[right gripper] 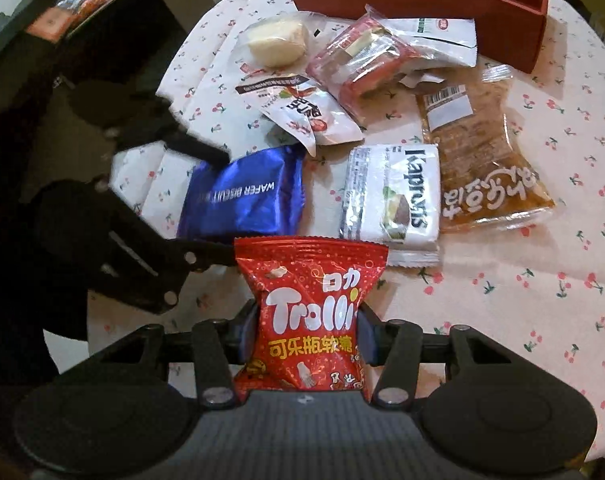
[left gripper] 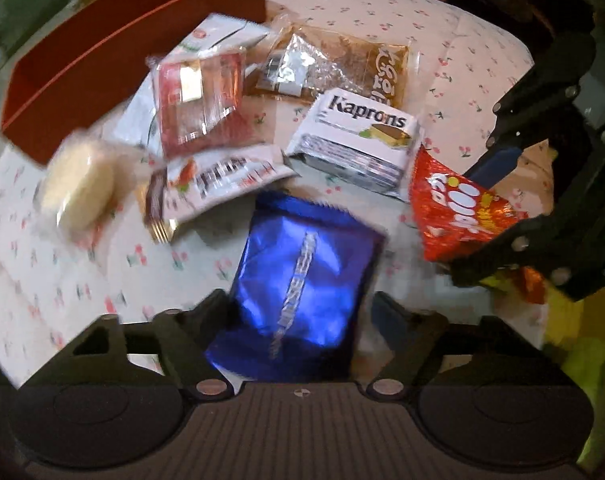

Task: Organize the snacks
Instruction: 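Grasp the red Trolli bag with the right tool while the left tool grasps the blue wafer biscuit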

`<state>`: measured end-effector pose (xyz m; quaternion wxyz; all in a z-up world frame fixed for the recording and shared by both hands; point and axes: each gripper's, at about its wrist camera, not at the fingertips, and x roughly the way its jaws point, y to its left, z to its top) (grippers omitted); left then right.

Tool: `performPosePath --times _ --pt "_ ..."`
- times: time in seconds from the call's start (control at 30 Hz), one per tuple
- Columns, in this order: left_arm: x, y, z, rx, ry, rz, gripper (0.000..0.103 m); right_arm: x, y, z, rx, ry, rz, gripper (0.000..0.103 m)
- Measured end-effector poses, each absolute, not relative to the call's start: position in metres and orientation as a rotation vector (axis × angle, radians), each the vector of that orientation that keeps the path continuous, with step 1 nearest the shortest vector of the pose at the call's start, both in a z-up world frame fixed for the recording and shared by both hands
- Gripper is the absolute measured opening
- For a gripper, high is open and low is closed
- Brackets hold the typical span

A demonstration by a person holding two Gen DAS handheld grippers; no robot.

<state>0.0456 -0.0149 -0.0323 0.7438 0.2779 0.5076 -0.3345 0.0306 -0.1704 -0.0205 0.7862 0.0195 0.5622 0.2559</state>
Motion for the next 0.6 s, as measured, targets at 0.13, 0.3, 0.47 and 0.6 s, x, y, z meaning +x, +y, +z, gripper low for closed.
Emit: performPosePath --times 0.13,0.3,0.47,0.6 --pt "0.036 -0.031 -0.032 0.645 1.101 -0.697 0.093 0.025 -0.179 -0.023 0.042 1.207 0.536 0.067" --pt "0.059 -0.052 -0.035 0.617 1.065 -0.688 0.095 0.021 -0.191 -0.025 0.046 1.2 0.487 0.067" --pt "0.066 -0.053 -0.039 0.495 1.14 -0.625 0.08 0.019 -0.199 -0.023 0.062 1.194 0.475 0.067" --pt "0.05 -0.044 -0.033 0.414 1.168 -0.54 0.069 0.017 -0.2 -0.015 0.047 1.159 0.465 0.066"
